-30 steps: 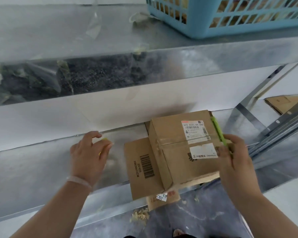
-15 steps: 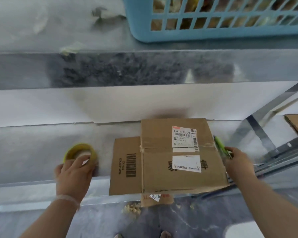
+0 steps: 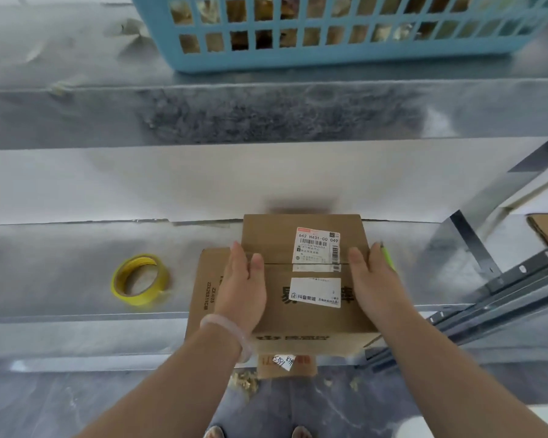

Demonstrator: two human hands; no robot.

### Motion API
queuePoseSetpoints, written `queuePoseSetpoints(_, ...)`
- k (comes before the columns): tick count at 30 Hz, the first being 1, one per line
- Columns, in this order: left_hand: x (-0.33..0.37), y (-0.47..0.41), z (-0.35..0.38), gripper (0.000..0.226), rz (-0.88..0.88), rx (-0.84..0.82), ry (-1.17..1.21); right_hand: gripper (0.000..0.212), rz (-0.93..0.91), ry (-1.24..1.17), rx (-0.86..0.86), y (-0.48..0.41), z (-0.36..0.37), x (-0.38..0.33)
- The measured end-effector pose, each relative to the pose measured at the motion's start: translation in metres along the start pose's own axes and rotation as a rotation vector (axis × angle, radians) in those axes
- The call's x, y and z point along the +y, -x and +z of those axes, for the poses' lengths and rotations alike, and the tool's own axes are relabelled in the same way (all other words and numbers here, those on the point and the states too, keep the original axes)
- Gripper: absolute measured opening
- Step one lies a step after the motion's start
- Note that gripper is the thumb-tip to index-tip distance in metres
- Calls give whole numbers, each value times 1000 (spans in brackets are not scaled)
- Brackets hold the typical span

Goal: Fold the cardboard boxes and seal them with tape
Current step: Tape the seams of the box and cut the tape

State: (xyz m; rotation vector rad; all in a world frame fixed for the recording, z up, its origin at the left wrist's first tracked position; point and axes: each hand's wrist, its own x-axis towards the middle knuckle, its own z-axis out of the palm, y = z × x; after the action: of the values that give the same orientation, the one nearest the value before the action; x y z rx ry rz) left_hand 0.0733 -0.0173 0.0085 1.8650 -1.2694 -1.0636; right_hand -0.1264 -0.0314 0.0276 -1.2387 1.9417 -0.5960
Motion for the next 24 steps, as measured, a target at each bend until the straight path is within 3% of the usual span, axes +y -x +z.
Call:
queuePoseSetpoints(4,5,-12,1,68,-122,28,-69,73,61,56,21,-7,4,-1)
queuePoseSetpoints(9,28,-12,12,98,-167,104,-336,87,75,214,97,-5,10,-13)
queuePoseSetpoints(19,11,-22,7,57,-111,122,-241,35,-1,-19,75,-17,5,7)
queuePoseSetpoints(24,3,-23,-4,46,-101,41,-161,38,41,-35,-75,-21,-5,10)
